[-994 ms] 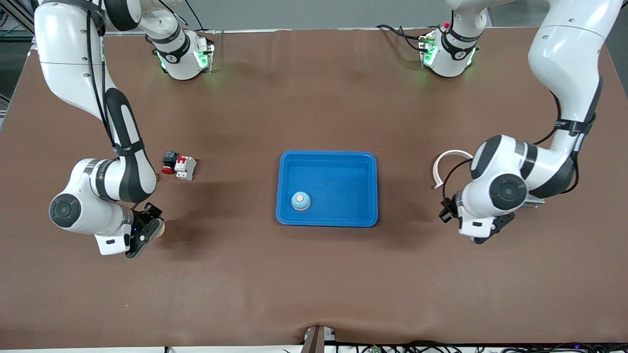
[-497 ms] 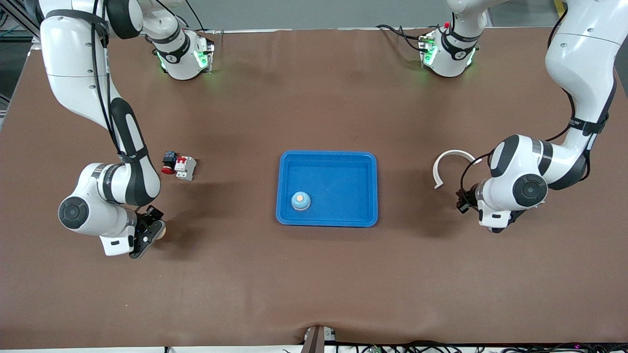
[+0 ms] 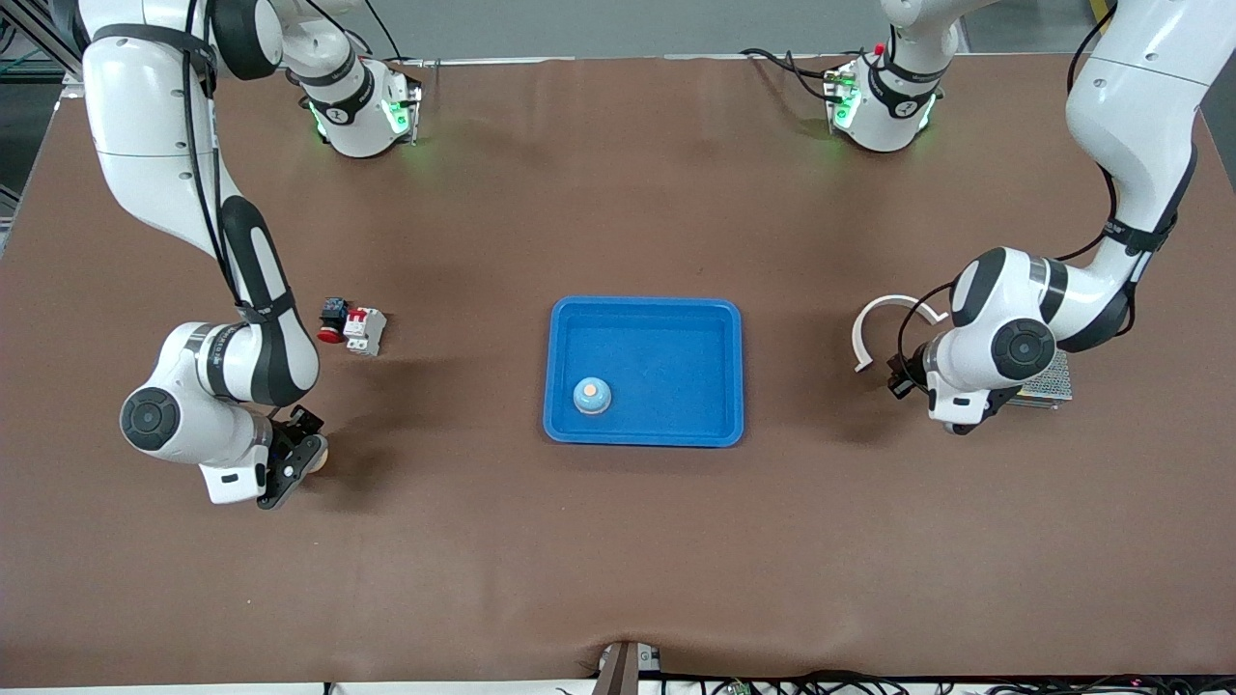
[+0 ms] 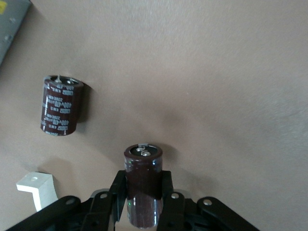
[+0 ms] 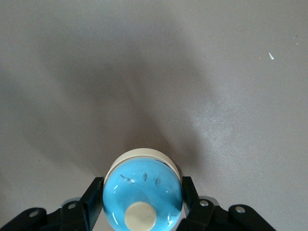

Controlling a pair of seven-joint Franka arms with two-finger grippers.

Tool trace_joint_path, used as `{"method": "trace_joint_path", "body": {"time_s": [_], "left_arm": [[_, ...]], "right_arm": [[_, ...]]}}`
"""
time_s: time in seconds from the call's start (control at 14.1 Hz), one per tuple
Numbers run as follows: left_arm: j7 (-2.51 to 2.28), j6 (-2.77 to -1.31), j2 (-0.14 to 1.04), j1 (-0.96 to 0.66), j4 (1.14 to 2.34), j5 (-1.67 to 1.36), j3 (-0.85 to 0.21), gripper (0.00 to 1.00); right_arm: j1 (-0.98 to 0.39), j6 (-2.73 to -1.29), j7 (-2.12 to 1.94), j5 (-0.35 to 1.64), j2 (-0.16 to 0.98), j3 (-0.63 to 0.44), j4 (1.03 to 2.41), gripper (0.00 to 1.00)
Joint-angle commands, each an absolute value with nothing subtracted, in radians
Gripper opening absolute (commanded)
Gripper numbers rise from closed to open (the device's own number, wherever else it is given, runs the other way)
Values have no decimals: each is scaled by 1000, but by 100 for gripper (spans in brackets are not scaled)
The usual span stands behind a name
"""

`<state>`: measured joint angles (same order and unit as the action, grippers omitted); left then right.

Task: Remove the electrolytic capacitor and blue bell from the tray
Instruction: 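Lower the capacitor beside the clamp and open the left gripper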

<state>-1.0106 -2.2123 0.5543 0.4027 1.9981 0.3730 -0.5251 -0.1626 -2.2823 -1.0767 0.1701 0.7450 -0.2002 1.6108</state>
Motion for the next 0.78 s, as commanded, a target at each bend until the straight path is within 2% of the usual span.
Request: {"method": "trace_joint_path", "body": {"time_s": [0.0, 0.07, 0.14, 0.21, 0.28, 0.35, 0.57, 0.71], "left_arm": [[-999, -2232, 558, 417, 2017, 390, -540, 0], [-994, -2232, 563, 411, 2013, 390, -540, 0], [-983, -2232, 571, 408, 2013, 396, -540, 9], [-974, -2230, 571, 408, 2008, 397, -540, 26], [-968, -2230, 572, 408, 2005, 397, -540, 47], [-950, -2226, 571, 408, 2003, 397, -540, 99], [-948, -2192, 563, 414, 1939, 382, -543, 100], [-950, -2087, 569, 403, 1834, 348, -557, 100]], "right_arm": [[-143, -2299, -1095, 164, 746, -183, 1615, 47], [-143, -2299, -1095, 166, 749, -181, 1614, 47], [-143, -2307, -1095, 166, 753, -181, 1614, 47], [-143, -2310, -1095, 166, 753, -181, 1615, 47], [-143, -2310, -1095, 166, 753, -181, 1615, 47], [-143, -2310, -1095, 166, 753, -181, 1614, 47], [-137, -2310, -1095, 169, 761, -179, 1615, 48], [-135, -2310, -1095, 169, 761, -179, 1614, 48]]}}
